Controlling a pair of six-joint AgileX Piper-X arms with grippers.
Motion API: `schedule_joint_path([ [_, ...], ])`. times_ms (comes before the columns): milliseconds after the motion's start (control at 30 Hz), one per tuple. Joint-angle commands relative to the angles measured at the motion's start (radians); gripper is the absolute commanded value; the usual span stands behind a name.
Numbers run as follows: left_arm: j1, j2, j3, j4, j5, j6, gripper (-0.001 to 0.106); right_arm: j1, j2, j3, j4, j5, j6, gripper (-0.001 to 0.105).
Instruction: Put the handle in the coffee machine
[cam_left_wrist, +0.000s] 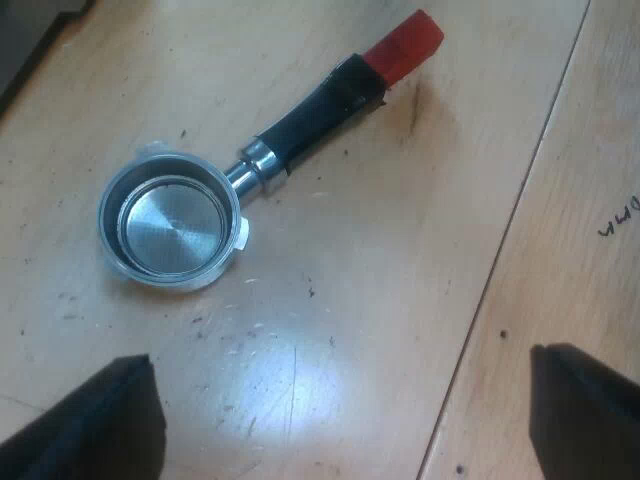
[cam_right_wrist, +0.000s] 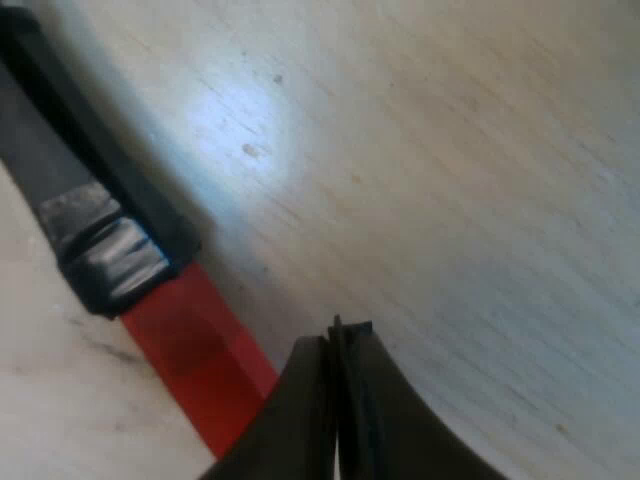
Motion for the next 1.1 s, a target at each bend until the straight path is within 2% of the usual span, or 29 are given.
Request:
schedule_joint_path([
  [33,-0.005,-0.001,-0.002,-0.007,-0.003,-0.012,0.078,0.0,0.02,0.028,-0.039,-0.008,-0.002,0.0],
  [333,-0.005,-0.001,-0.002,-0.007,-0.003,-0.029,0.078,0.0,0.151,0.031,-0.068,-0.01,-0.002,0.0],
  [433,-0.005,-0.001,-0.002,-0.007,-0.007,-0.039,0.078,0.0,0.165,0.031,-0.069,-0.043,-0.004,0.0],
  [500,-0.005,-0.001,-0.002,-0.005,-0.025,-0.046,0.078,0.009,0.165,0.031,-0.069,-0.055,-0.004,0.0],
  [600,-0.005,-0.001,-0.002,0.014,-0.089,-0.061,0.078,0.042,0.165,0.031,-0.069,-0.055,-0.004,0.0],
  [733,-0.005,-0.001,-0.002,0.04,-0.093,-0.074,0.078,0.112,0.165,0.031,-0.088,-0.055,0.015,0.0],
  [900,-0.005,-0.006,-0.002,0.069,-0.217,-0.085,0.078,0.187,0.165,0.031,-0.088,-0.062,0.068,0.0],
  [1100,-0.005,-0.046,-0.002,0.09,-0.227,-0.128,0.078,0.27,0.165,0.028,-0.091,-0.087,0.126,0.0],
])
